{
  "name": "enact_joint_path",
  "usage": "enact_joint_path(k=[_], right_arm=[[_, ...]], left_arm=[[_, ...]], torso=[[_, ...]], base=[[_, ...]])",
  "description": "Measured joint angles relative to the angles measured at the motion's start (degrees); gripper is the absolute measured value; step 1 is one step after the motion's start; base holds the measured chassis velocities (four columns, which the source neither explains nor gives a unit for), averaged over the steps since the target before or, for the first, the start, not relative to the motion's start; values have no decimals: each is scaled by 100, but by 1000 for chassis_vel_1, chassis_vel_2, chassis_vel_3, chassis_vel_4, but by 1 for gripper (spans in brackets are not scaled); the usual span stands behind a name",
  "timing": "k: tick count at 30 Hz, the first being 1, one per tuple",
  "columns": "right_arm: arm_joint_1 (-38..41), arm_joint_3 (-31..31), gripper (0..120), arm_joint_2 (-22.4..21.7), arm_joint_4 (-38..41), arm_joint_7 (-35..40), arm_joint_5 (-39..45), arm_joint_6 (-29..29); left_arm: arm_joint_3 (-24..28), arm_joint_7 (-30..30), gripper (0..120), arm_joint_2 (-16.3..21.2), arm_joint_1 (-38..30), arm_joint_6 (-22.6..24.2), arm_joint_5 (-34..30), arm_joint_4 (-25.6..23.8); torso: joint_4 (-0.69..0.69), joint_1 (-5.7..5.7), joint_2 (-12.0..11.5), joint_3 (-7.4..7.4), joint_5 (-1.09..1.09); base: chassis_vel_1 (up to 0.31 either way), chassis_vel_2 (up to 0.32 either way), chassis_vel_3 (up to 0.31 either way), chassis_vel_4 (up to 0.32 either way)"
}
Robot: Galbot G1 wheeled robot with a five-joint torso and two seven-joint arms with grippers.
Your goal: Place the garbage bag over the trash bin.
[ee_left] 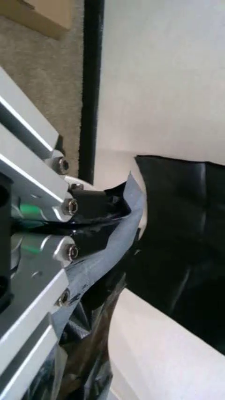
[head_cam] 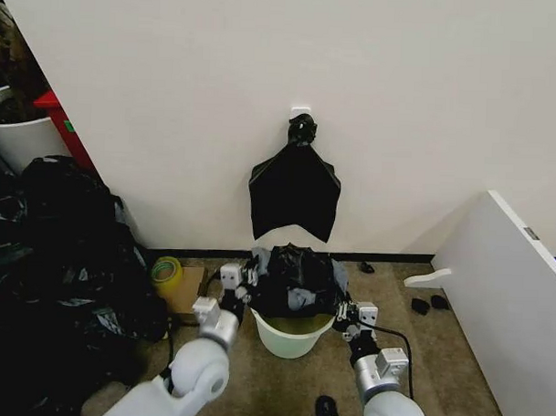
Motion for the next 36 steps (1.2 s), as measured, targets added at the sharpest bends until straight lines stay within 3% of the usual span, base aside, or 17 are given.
enact_joint_path(k=[11, 18, 28, 31, 36], right_arm=[[-338, -45, 0, 44, 36, 166, -99, -129], [-349, -94, 0, 2, 256, 677, 158, -1007], [-345, -52, 0, -138, 552, 752, 634, -1823], [-304, -5, 0, -177, 639, 725, 919, -2312], [-228, 22, 0, -207, 638, 662, 1172, -2649]], left_arm=[[-170, 22, 0, 202, 438, -38, 209, -73], [-350, 14, 0, 471, 826, -46, 325, -246], [-342, 6, 0, 651, 1012, 2, 433, -348], [-359, -32, 0, 787, 1069, 154, 433, -348], [-360, -23, 0, 944, 1110, 395, 435, -354]], torso=[[-1, 0, 0, 0, 2], [0, 0, 0, 1, 1], [-1, 0, 0, 1, 2], [-1, 0, -1, 1, 2], [-1, 0, -1, 1, 3]], base=[[0, 0, 0, 0], [0, 0, 0, 0], [0, 0, 0, 0], [0, 0, 0, 0], [0, 0, 0, 0]])
